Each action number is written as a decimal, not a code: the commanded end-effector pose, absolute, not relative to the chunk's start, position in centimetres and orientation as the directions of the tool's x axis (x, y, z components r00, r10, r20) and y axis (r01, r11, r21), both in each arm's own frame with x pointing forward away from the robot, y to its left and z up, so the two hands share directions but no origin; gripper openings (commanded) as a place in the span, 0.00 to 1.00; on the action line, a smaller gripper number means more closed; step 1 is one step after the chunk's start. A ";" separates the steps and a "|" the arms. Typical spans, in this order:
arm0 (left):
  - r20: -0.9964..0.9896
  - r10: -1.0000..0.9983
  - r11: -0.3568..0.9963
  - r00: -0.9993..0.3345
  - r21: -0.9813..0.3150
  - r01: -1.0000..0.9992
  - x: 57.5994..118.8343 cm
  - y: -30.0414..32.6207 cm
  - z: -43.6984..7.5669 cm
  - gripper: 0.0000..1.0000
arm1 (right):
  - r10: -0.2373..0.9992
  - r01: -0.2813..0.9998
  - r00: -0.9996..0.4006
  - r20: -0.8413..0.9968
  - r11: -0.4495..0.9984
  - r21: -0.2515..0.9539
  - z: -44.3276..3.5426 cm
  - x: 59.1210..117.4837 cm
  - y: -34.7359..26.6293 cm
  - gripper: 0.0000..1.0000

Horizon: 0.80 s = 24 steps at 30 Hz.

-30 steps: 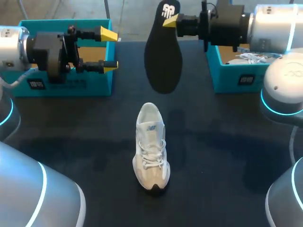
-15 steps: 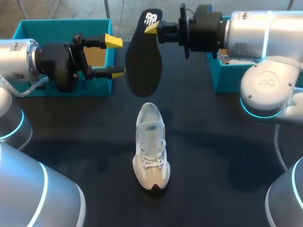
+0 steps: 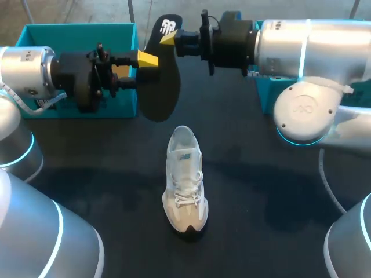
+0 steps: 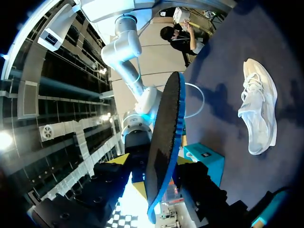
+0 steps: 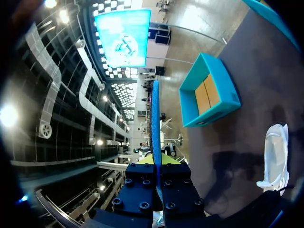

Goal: Take the shoe out of the shoebox, open the shoe tongue, remove and reinsert the insole, then place the shoe into the shoebox

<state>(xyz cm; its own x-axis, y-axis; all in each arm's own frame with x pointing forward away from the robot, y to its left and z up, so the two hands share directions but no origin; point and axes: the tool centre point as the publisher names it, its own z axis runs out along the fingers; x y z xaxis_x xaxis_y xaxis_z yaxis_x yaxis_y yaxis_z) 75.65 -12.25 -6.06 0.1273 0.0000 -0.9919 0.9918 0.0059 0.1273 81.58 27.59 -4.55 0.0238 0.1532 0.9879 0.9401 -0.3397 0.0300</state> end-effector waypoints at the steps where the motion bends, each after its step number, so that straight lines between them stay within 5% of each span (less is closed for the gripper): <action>1: -0.992 0.000 0.003 0.127 0.127 0.992 75.9 -12.6 -6.1 0.41 | 0.150 0.936 0.025 0.988 -0.352 0.030 -4.9 81.5 28.5 0.00; 6: -0.992 0.006 0.003 0.124 0.124 0.992 75.6 -12.5 -6.3 0.48 | 0.153 0.937 0.029 0.988 -0.349 0.027 -5.0 81.3 28.2 0.00; 10: -0.993 0.011 0.006 0.120 0.120 0.993 75.5 -12.2 -6.5 0.80 | 0.158 0.937 0.033 0.987 -0.349 0.024 -5.0 81.3 27.9 0.00; 14: -0.993 0.020 0.011 0.119 0.119 0.993 75.5 -11.9 -6.6 0.81 | 0.168 0.939 0.040 0.985 -0.344 0.021 -4.9 81.5 27.6 0.00; 16: -0.993 0.021 0.014 0.117 0.117 0.993 75.5 -11.8 -6.7 0.75 | 0.172 0.940 0.040 0.984 -0.339 0.021 -4.9 81.6 27.5 0.00; 18: -0.993 0.018 0.018 0.115 0.115 0.993 75.6 -11.6 -6.7 0.50 | 0.176 0.942 0.042 0.984 -0.334 0.019 -4.9 81.6 27.6 0.00; 22: -0.993 0.016 0.022 0.116 0.116 0.993 75.6 -11.5 -6.6 0.35 | 0.177 0.943 0.047 0.983 -0.332 0.015 -5.2 81.6 27.7 0.00; 23: -0.993 0.016 0.022 0.115 0.116 0.993 75.6 -11.4 -6.7 0.26 | 0.176 0.943 0.047 0.983 -0.332 0.014 -5.2 81.6 27.8 0.00; 24: -0.993 0.015 0.022 0.114 0.114 0.993 75.6 -11.4 -6.7 0.00 | 0.175 0.943 0.047 0.983 -0.331 0.014 -5.3 81.6 27.9 0.00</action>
<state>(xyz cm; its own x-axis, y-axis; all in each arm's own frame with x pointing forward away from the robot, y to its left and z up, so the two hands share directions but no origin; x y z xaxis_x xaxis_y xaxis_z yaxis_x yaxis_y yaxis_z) 75.77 -11.43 -6.57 0.1130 0.0176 -0.9934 0.9934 0.0184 0.1133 81.65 27.51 -5.19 0.0455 0.1753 0.9835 0.9449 -0.3270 0.0145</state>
